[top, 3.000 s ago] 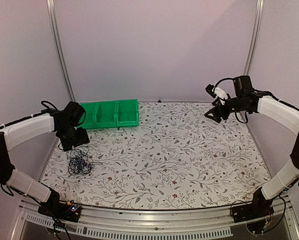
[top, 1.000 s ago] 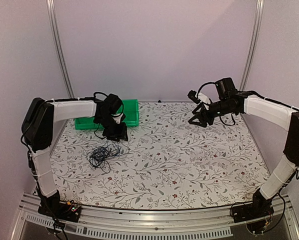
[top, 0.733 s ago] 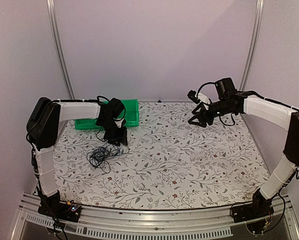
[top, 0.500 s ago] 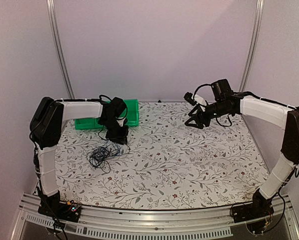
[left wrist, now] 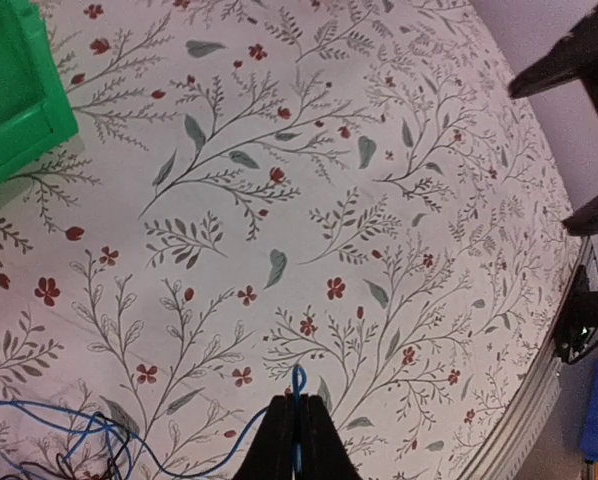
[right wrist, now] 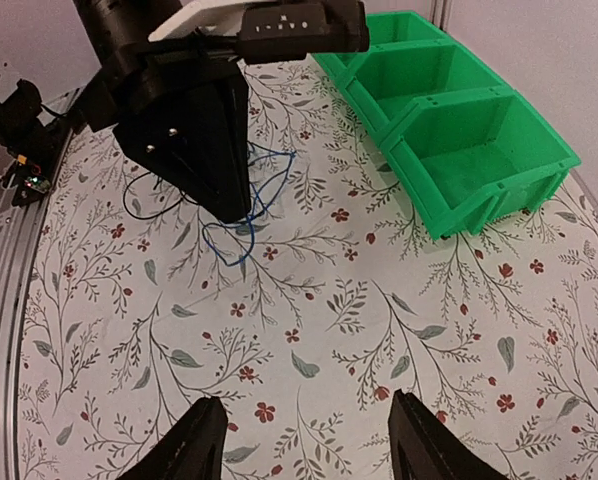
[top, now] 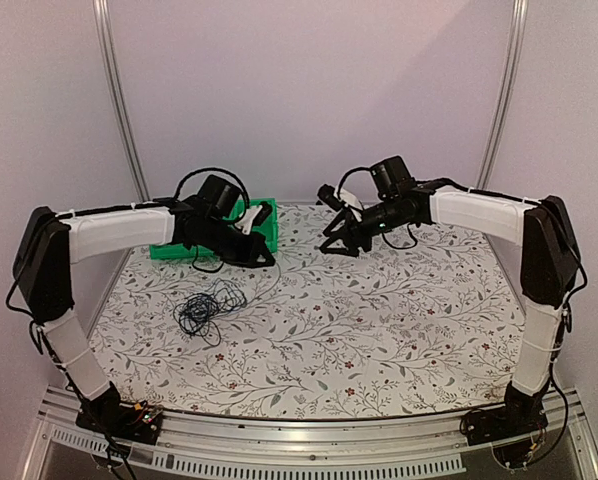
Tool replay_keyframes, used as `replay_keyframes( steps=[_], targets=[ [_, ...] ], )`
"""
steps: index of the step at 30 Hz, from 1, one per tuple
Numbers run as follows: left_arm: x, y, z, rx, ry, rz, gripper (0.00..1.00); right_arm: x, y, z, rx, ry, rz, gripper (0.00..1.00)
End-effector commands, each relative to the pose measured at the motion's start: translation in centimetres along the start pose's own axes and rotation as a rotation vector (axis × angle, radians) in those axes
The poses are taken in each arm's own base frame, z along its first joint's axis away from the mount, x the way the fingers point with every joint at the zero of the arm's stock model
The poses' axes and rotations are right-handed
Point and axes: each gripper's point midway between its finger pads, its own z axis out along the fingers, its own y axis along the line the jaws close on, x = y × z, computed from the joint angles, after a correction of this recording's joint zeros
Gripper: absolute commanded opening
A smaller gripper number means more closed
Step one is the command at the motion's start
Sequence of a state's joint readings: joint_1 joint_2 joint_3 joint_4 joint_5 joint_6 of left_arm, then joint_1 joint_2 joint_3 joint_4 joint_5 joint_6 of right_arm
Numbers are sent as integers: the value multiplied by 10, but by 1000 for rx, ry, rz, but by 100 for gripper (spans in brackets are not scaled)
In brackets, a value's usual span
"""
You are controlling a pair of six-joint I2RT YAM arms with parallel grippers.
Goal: Untangle the cables
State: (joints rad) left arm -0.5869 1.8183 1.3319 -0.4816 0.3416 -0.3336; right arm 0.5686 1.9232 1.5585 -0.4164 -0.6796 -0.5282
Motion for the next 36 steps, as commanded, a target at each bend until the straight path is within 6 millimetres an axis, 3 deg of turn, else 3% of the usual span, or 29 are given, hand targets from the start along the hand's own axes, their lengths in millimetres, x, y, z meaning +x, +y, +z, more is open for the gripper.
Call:
replay_keyframes(
  steps=[1,9,21,23,26,28,29,32,36],
  targets=[
    [-34,-56,-41,186,-239,165,0,-15,16,30,-125,-57,70,59],
    [-22,-62,-48,226,-253,136,0,-22,35,76,-274,-87,205,61],
    [-24,-65,-56,226,-291,137,0,-30,56,84,-404,-121,253,58],
    [-24,-65,-55,229,-292,137,0,-31,56,86,-396,-123,254,47],
    [-24,-65,-55,233,-298,138,0,-38,51,86,-382,-140,251,15],
    [-23,-65,-55,233,-305,141,1,-46,48,85,-370,-157,245,5],
    [-23,-63,-55,225,-308,138,5,-52,47,84,-365,-167,234,0],
    [-20,-55,-57,164,-342,146,29,-64,43,80,-342,-186,206,0],
    [-7,-41,-68,83,-467,221,44,-72,42,74,-330,-196,191,0]
  ],
)
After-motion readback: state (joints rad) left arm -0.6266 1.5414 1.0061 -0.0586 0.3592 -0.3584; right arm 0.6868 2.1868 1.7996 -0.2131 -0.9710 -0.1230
